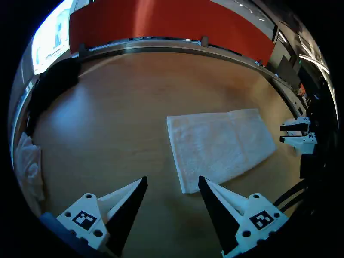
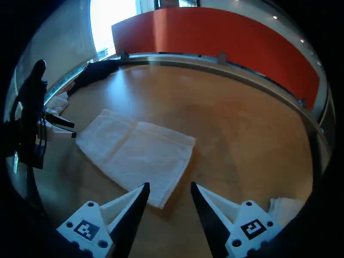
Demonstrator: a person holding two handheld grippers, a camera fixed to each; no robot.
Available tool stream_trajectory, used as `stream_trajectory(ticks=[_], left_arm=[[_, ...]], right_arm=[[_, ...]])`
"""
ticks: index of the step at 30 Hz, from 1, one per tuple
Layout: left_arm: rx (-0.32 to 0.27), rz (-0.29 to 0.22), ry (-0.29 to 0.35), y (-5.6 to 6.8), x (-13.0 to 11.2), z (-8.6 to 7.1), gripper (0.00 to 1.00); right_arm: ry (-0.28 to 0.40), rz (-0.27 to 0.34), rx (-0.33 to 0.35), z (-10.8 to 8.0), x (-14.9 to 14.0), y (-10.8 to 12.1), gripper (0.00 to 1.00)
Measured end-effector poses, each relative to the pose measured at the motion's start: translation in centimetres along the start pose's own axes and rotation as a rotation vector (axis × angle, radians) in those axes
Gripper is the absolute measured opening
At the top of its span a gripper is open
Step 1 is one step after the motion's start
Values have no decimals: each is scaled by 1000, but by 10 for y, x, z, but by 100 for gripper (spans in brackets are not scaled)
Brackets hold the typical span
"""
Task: Fold towel
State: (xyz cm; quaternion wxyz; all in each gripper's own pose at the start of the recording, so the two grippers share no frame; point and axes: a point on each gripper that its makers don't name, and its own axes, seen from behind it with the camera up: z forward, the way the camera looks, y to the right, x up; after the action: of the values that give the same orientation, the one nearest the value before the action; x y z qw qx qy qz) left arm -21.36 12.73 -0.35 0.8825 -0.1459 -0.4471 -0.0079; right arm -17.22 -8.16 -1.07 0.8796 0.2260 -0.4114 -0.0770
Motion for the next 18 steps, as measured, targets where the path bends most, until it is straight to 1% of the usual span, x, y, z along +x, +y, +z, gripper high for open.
stream_trajectory(ticks=[6,11,18], left_arm=[[2,-3,-3,3,-11,-7,87],[5,-15,0,3,-15,-12,88],[13,-28,1,0,-22,-20,87]], right_arm=[[-6,-16,1,-4,-8,-3,73],[-14,-34,11,-2,-11,-4,73],[-42,-86,22,2,-22,-4,73]])
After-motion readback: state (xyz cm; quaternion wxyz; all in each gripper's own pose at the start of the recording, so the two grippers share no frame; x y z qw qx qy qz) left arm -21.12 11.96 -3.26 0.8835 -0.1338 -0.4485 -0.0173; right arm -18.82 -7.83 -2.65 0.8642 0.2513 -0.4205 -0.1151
